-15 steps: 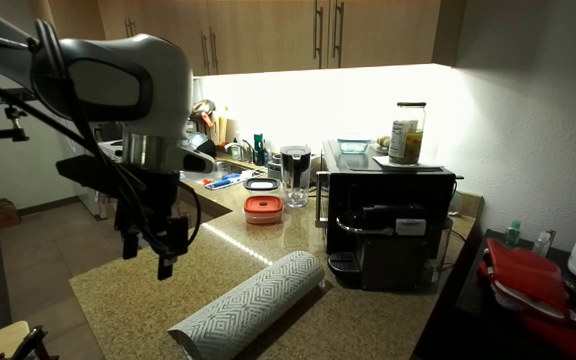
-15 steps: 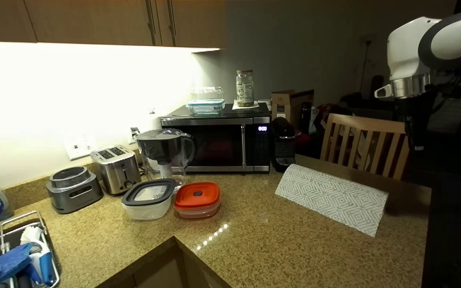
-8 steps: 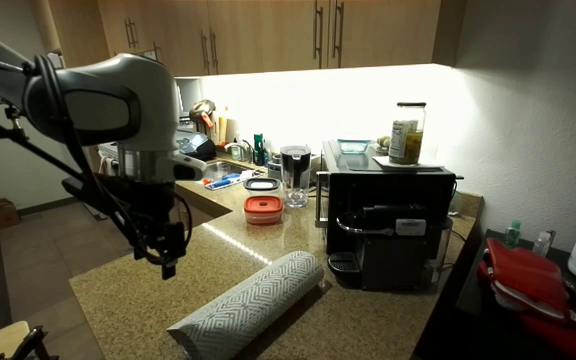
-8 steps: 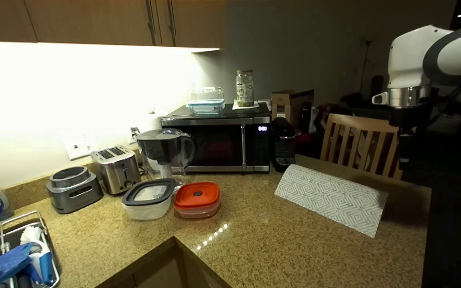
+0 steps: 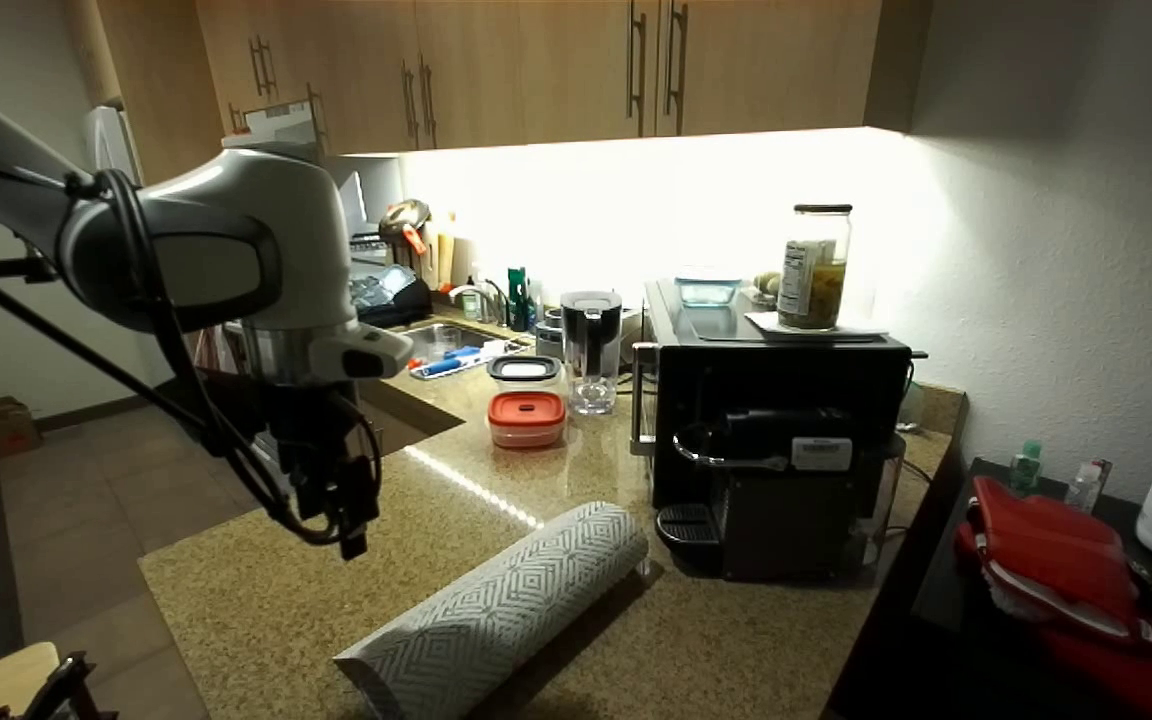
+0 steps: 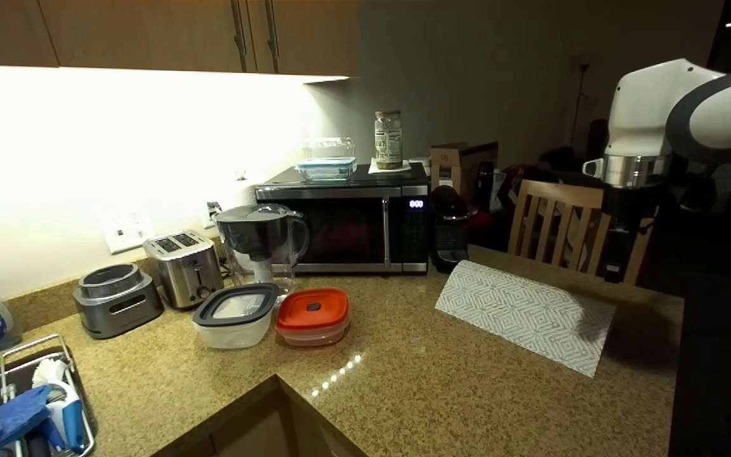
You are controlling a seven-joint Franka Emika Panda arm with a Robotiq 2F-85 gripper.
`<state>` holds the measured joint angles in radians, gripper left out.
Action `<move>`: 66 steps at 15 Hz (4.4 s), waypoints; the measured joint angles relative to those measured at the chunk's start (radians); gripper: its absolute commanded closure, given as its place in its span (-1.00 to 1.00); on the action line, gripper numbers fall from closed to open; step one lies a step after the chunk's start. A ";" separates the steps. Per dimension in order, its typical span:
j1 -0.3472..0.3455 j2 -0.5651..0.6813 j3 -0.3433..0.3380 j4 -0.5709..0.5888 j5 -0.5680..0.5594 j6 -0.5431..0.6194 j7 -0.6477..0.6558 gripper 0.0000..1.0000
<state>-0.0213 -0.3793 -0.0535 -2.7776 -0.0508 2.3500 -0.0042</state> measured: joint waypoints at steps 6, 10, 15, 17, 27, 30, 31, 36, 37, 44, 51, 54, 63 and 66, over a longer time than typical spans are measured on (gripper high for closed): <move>-0.001 0.072 0.030 0.001 0.000 0.098 0.132 -1.00; -0.004 0.113 0.047 0.002 0.000 0.137 0.225 -1.00; -0.007 0.162 0.056 0.002 0.000 0.174 0.315 -1.00; -0.013 0.185 0.058 0.002 -0.002 0.192 0.341 -1.00; -0.039 0.279 0.062 0.003 -0.114 0.300 0.488 -1.00; -0.046 0.292 0.061 0.003 -0.165 0.317 0.534 -1.00; -0.048 0.296 0.061 0.003 -0.179 0.323 0.547 -1.00; -0.060 0.312 0.056 0.003 -0.242 0.332 0.600 -1.00; -0.062 0.315 0.054 0.003 -0.256 0.332 0.612 -1.00; -0.070 0.339 0.019 0.003 -0.291 0.332 0.646 -1.00; -0.070 0.341 -0.010 0.003 -0.257 0.327 0.649 -1.00; -0.070 0.343 -0.020 0.003 -0.224 0.315 0.649 -1.00; -0.090 0.391 -0.071 0.003 -0.238 0.308 0.692 -1.00; -0.091 0.404 -0.087 0.003 -0.249 0.317 0.699 -1.00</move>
<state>-0.1126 0.0244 -0.1405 -2.7742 -0.3000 2.6672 0.6945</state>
